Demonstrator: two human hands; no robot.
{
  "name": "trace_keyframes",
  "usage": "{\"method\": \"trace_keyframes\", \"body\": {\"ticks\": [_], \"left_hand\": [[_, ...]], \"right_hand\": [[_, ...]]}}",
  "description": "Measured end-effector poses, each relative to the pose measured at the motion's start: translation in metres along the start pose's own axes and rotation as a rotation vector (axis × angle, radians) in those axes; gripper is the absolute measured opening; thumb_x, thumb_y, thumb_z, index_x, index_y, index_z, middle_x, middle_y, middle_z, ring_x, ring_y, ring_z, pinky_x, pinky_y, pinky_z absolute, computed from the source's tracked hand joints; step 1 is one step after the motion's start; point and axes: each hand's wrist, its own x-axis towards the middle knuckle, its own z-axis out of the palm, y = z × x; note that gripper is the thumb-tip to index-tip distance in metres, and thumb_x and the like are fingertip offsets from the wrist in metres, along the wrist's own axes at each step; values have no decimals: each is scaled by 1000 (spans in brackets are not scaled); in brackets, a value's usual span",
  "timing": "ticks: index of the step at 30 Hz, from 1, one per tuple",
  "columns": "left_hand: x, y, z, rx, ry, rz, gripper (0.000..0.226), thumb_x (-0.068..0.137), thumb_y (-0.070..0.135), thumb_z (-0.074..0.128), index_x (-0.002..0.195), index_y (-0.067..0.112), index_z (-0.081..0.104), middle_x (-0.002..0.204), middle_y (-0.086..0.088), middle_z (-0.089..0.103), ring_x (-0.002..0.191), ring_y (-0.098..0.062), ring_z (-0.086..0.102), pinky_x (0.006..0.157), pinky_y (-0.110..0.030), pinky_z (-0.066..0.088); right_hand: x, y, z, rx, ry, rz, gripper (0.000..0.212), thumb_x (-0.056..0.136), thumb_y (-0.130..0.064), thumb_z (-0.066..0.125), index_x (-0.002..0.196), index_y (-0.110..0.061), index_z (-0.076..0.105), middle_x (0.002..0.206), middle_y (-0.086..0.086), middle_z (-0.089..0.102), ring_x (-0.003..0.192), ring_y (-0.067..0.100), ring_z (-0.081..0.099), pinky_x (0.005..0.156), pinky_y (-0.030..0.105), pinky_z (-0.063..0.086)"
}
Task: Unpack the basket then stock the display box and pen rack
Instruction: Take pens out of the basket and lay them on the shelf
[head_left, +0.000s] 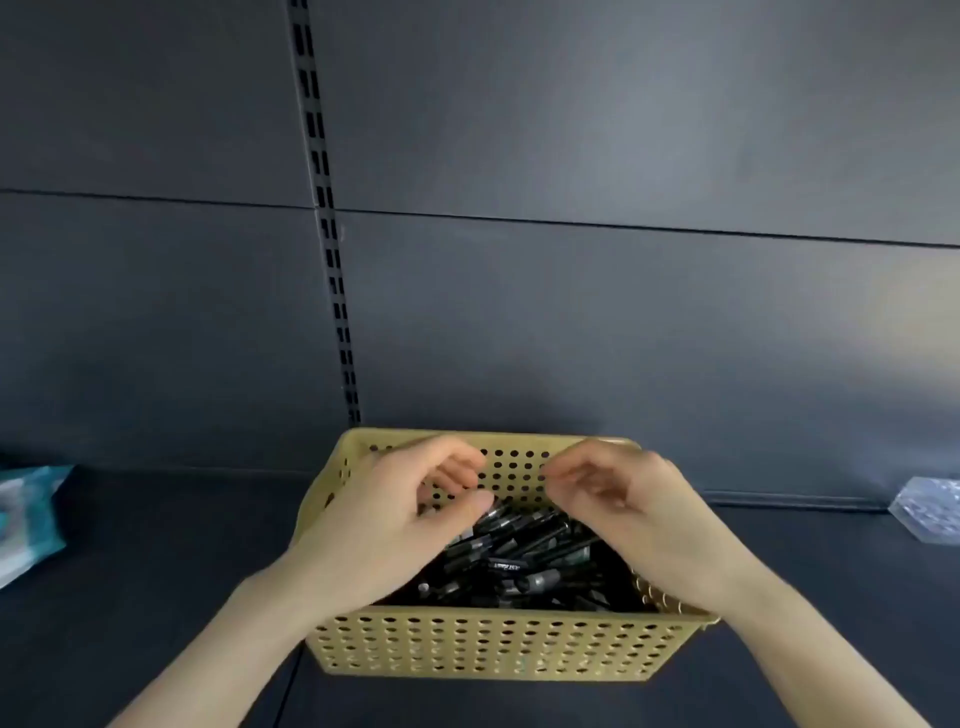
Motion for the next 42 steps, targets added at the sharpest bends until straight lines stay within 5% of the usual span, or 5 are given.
{"method": "trace_keyframes", "body": {"ticks": [11, 21, 26, 31, 42], "left_hand": [[47, -44, 21, 225, -870, -204, 83, 72, 65, 66, 140, 27, 36, 135, 15, 46, 119, -4, 48, 104, -29, 41], [58, -57, 28, 193, -851, -252, 56, 84, 48, 64, 129, 21, 46, 112, 10, 59, 95, -5, 57, 81, -21, 48], [50, -54, 26, 160, -802, -210, 51, 83, 54, 60, 123, 24, 52, 120, 7, 58, 108, -12, 55, 95, -36, 46], [39, -54, 13, 91, -645, -140, 37, 84, 49, 63, 118, 39, 53, 118, 24, 44, 111, 11, 41, 97, -18, 36], [36, -45, 21, 267, -853, -234, 60, 67, 55, 77, 113, 22, 56, 101, 13, 63, 90, -6, 59, 77, -26, 51]], "right_hand": [[53, 35, 20, -505, -666, 134, 54, 86, -43, 62, 133, -23, 46, 130, -6, 53, 117, 13, 49, 98, 31, 40], [59, 53, 22, -413, -665, 148, 36, 87, -41, 61, 119, -25, 58, 110, -9, 61, 99, 8, 56, 84, 25, 46], [56, 56, 21, -330, -633, 124, 17, 92, -35, 55, 108, -28, 58, 102, -15, 58, 95, 2, 55, 76, 16, 41], [54, 52, 15, -173, -505, 68, 11, 91, -31, 57, 97, -26, 64, 94, -16, 64, 88, -4, 59, 81, 19, 45], [50, 24, 24, -546, -788, 32, 69, 60, -63, 74, 116, -32, 51, 105, -14, 60, 94, 8, 55, 79, 28, 49]]}}
